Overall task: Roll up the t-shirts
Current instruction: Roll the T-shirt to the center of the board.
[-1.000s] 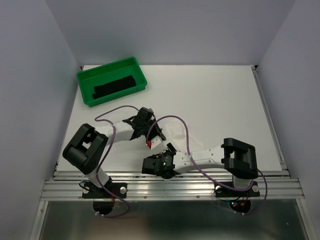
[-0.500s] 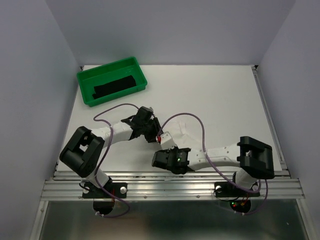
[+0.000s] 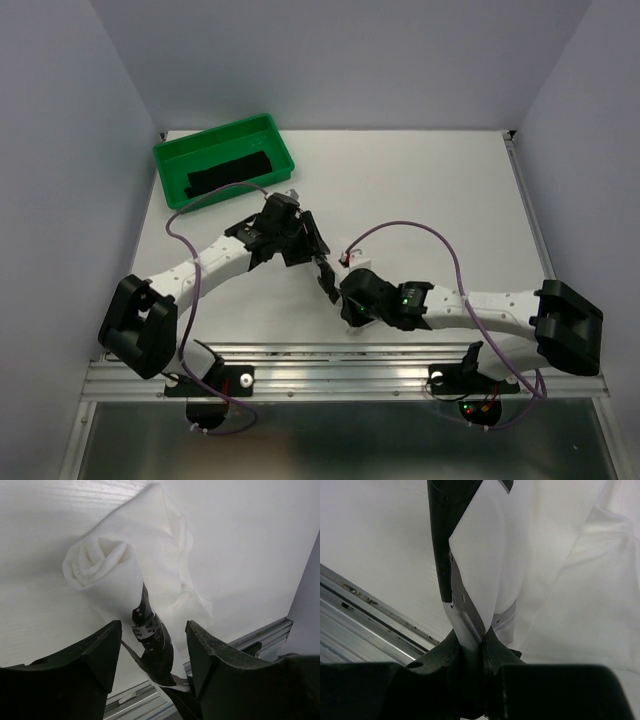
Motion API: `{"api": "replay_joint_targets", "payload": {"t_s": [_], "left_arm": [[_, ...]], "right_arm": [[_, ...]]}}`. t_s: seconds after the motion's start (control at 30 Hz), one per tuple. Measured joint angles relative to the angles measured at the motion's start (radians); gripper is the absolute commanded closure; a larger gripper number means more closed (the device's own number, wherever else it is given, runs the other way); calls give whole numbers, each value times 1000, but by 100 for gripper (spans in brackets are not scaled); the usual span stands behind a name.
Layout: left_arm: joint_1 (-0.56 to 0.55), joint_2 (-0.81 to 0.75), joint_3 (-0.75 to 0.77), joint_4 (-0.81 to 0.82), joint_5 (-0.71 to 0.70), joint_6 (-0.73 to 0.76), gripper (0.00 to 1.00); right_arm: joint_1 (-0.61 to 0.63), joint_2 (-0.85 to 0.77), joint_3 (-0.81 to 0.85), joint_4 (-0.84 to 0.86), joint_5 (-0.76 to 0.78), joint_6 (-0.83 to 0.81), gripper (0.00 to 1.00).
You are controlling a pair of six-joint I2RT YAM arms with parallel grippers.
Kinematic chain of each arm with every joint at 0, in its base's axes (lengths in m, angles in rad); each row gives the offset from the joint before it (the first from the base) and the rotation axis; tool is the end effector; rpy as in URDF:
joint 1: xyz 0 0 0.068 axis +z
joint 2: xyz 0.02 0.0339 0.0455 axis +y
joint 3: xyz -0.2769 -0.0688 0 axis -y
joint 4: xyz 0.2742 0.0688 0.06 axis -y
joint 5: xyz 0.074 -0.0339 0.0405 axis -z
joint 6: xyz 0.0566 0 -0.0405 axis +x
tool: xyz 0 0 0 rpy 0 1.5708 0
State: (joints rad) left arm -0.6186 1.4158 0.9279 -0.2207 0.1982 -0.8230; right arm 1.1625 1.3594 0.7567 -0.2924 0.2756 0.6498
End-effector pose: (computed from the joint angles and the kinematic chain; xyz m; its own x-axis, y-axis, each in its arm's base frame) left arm 0.2753 -0.2097 0.2273 -0.8667 -0.2654 -0.4224 0.0807 0.7609 -0.6438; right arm 0.1341 0.2712 0.1780 -0.7401 -0.2445 -0.6264 -0.4619 0.8619 0.2093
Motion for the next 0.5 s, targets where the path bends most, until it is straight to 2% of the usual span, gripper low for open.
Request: {"api": "replay_joint_targets", "payload": {"t_s": [0.2, 0.5], "left_arm": [[6, -59, 18, -39, -42, 4, 36], [6, -61, 14, -39, -28, 12, 39]], "right_arm": [[-94, -42, -69, 88, -165, 11, 99], [-300, -81, -150, 192, -459, 32, 99]]}}
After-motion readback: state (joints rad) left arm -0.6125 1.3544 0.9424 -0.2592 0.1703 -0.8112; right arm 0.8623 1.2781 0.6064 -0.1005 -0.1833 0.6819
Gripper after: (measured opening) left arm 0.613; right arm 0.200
